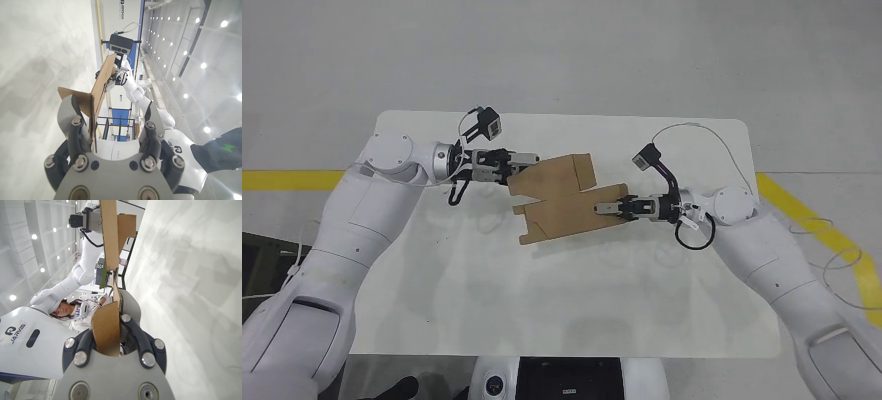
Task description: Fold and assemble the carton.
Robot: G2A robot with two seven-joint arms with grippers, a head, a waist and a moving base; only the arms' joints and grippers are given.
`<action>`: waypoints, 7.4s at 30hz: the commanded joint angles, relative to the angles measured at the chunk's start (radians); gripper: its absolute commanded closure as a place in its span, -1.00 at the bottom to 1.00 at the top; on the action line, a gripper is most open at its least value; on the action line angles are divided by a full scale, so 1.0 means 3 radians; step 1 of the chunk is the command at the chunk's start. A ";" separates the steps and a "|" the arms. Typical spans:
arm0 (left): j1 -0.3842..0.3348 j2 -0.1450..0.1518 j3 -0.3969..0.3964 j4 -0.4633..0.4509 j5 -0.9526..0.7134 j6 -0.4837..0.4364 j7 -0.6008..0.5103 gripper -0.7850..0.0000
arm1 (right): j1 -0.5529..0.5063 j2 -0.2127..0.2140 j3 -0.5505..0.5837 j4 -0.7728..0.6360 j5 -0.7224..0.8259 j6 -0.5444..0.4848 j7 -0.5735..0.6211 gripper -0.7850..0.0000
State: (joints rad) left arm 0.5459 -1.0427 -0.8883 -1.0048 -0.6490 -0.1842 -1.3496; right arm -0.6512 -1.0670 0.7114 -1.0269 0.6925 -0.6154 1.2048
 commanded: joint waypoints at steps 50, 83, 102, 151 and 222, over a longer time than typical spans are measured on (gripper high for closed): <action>0.0104 -0.0012 -0.0181 -0.0132 0.0438 -0.0240 -0.0184 1.00 | -0.0091 0.0145 0.0618 0.0111 -0.0326 -0.0189 -0.0189 -1.00; 0.0330 0.0035 -0.0358 -0.0580 0.0237 -0.0267 -0.0556 1.00 | -0.0196 -0.0106 0.0164 -0.0486 0.0611 0.0039 0.0040 -0.95; 0.0381 0.0037 -0.0387 -0.0699 0.0232 -0.0239 -0.0567 1.00 | -0.0166 -0.0337 0.0148 -0.0207 0.0721 0.0186 0.0188 -0.60; 0.0331 0.0014 -0.0355 -0.0542 0.0233 -0.0204 -0.0621 -1.00 | 0.0247 -0.0559 -0.0044 0.0179 0.0113 0.0218 0.0219 1.00; 0.0446 0.0109 -0.0571 -0.0718 0.0179 -0.0152 -0.0270 -1.00 | 0.0211 -0.0546 -0.0197 0.0027 -0.0054 0.0052 0.0053 1.00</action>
State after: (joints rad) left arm 0.6799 -1.0098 -1.0593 -1.2246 -0.5987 -0.2286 -1.4331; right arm -0.5848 -1.2330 0.6525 -1.0076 0.6768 -0.6042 1.2160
